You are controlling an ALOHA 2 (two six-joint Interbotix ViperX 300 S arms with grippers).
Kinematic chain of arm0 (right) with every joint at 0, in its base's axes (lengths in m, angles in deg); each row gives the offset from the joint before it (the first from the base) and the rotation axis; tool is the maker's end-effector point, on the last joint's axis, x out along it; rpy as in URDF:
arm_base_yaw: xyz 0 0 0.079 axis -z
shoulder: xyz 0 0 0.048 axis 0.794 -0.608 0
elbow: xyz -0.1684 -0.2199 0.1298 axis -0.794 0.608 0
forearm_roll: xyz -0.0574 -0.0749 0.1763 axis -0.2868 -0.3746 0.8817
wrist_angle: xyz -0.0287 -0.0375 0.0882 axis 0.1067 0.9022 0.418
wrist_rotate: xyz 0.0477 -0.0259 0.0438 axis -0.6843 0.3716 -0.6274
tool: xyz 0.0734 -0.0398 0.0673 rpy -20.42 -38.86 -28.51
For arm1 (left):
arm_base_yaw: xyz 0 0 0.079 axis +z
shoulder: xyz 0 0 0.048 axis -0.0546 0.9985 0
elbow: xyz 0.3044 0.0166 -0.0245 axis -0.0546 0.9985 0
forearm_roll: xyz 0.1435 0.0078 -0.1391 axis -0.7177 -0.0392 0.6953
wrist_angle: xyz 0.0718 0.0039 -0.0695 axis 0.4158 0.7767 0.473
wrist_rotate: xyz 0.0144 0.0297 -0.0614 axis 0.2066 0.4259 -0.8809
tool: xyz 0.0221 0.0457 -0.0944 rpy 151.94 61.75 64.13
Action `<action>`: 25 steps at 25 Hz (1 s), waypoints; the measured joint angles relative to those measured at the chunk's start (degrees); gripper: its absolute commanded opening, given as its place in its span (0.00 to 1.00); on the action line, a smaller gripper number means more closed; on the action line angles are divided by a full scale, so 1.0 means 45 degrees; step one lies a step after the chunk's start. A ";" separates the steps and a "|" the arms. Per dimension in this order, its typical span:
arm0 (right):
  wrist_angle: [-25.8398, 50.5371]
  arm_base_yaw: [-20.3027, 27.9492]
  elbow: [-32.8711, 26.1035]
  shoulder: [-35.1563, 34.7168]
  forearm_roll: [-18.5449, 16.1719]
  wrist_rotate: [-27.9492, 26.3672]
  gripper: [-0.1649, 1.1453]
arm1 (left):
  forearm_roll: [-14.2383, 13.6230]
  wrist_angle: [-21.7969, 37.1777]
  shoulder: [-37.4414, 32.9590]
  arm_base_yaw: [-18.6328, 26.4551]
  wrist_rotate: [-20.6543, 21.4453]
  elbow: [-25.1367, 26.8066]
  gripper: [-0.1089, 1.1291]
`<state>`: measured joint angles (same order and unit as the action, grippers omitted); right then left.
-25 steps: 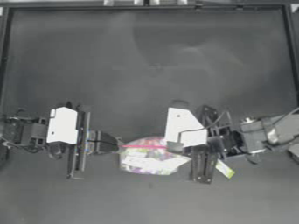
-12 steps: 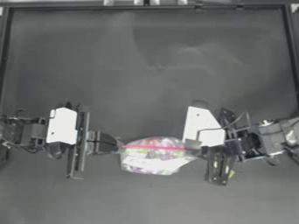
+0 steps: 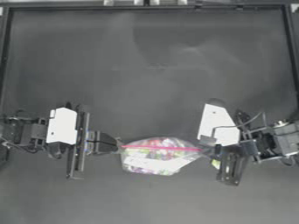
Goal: Put candy in bag
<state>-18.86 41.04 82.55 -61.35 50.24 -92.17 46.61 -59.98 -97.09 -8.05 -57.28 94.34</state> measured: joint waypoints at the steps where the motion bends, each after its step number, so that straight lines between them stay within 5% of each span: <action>1: 0.0000 -0.0020 0.0039 0.0020 0.0020 0.0000 0.17 | -0.0020 0.0000 -0.0020 0.0000 0.0000 -0.0020 0.13; 17: -0.0020 -0.0176 0.0469 0.0430 0.0039 -0.0371 0.17 | -0.0020 -0.0020 0.0156 0.0000 0.0000 0.0000 0.13; 25: -0.0039 -0.0254 -0.0195 0.0625 -0.1191 -0.0391 0.17 | -0.0039 0.0156 0.0137 0.0059 0.0312 -0.0117 0.13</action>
<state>-19.03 39.90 81.67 -58.54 44.88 -93.93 46.43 -59.28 -96.47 -7.79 -55.88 93.82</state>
